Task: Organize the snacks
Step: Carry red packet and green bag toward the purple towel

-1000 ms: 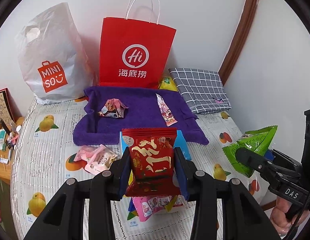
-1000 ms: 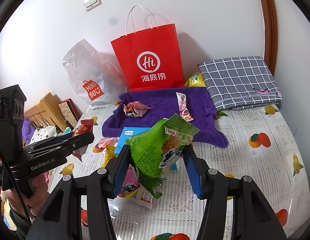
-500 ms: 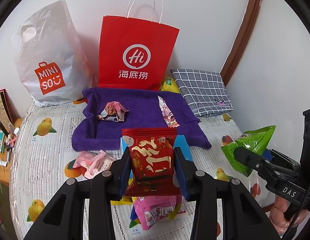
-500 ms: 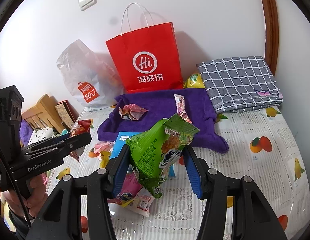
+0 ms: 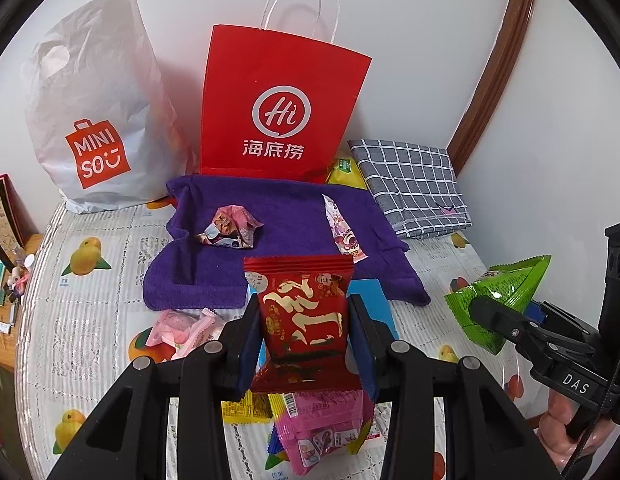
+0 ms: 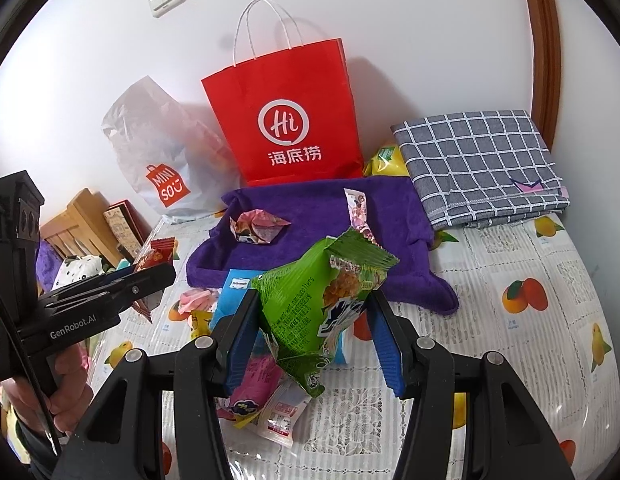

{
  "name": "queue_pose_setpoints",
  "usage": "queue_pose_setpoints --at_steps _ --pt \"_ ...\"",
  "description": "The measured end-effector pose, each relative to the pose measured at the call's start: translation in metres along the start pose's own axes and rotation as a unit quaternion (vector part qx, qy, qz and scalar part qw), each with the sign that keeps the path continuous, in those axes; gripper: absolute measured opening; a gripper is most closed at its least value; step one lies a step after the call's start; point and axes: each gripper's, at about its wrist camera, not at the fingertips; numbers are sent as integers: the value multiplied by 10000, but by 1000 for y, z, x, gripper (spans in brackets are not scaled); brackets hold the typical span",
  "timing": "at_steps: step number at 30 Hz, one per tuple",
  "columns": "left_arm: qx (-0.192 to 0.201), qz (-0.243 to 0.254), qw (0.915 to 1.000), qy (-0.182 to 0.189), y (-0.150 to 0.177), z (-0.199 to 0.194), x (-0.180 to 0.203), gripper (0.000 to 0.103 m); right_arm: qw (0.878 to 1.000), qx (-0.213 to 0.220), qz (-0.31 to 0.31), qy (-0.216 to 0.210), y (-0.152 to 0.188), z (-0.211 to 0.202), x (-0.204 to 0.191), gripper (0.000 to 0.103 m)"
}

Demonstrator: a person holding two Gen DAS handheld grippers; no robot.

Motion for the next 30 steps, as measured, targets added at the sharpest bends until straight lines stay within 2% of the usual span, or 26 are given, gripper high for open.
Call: queue_pose_setpoints --at_steps 30 --pt "-57 -65 10000 -36 -8 19 -10 39 9999 -21 105 130 -13 18 19 54"
Point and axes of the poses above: each gripper's, at about its wrist camera, not at the fingertips, and z roughly the way its jaws point, x to its right, y to its underside, and after that the axes turned 3 degrees about z, right-handed
